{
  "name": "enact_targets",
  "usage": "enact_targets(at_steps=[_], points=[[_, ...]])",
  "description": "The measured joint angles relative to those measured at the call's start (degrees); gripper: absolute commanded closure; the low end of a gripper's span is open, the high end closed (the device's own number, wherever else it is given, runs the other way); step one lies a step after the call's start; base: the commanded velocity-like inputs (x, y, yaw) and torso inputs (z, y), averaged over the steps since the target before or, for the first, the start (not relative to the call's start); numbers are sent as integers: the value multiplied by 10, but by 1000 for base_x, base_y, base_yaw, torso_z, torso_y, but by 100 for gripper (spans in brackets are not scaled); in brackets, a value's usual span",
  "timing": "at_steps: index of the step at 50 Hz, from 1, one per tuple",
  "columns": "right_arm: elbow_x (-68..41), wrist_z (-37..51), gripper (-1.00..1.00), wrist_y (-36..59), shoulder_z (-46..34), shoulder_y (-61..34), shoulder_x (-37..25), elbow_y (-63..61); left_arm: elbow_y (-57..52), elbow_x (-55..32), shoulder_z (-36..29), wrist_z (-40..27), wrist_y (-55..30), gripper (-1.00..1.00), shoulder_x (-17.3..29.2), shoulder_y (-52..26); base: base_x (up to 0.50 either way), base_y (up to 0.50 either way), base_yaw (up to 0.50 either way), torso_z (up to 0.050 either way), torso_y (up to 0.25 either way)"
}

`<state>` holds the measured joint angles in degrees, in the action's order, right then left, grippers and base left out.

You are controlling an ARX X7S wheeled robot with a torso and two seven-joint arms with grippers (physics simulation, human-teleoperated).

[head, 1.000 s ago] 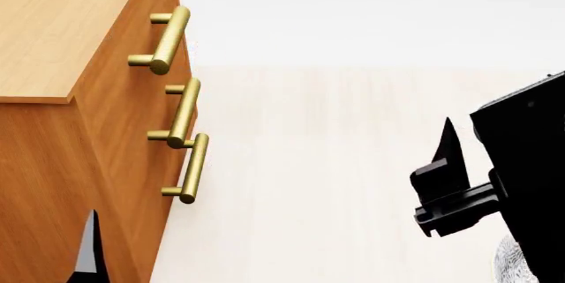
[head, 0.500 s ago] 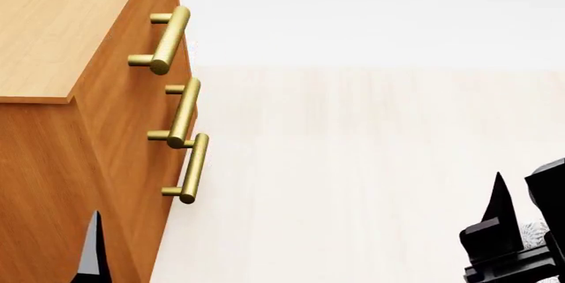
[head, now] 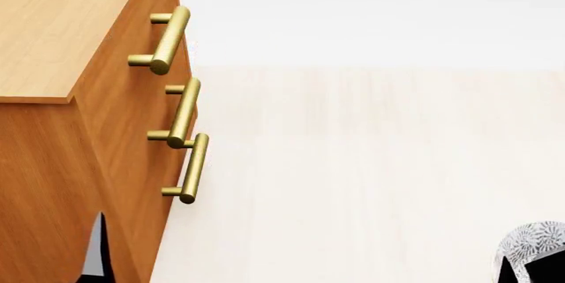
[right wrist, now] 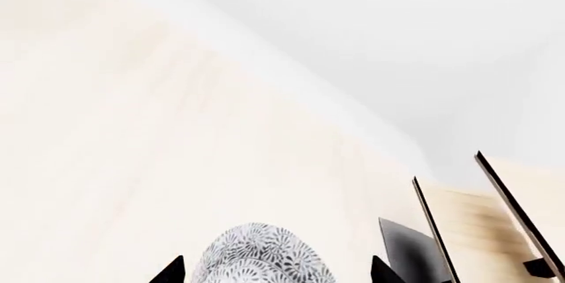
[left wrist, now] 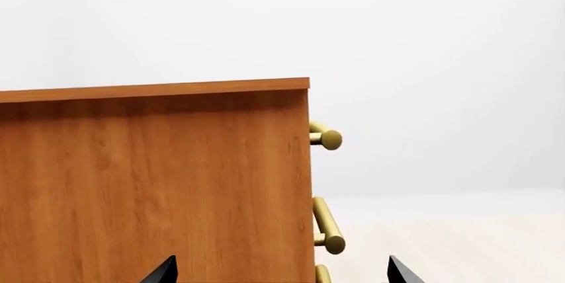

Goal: Close the top drawer of the cabinet and put the bowl on top of it.

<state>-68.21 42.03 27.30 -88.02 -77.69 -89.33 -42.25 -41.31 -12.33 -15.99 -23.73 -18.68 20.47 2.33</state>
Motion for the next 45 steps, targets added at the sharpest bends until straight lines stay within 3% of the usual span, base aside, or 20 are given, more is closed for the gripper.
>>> enact_targets(at_steps=[45], points=[[62,-4,-100,-99,-82,93,2,54,10,-1,-9,-6,11,-100,4,2,0,0,0,0,0]])
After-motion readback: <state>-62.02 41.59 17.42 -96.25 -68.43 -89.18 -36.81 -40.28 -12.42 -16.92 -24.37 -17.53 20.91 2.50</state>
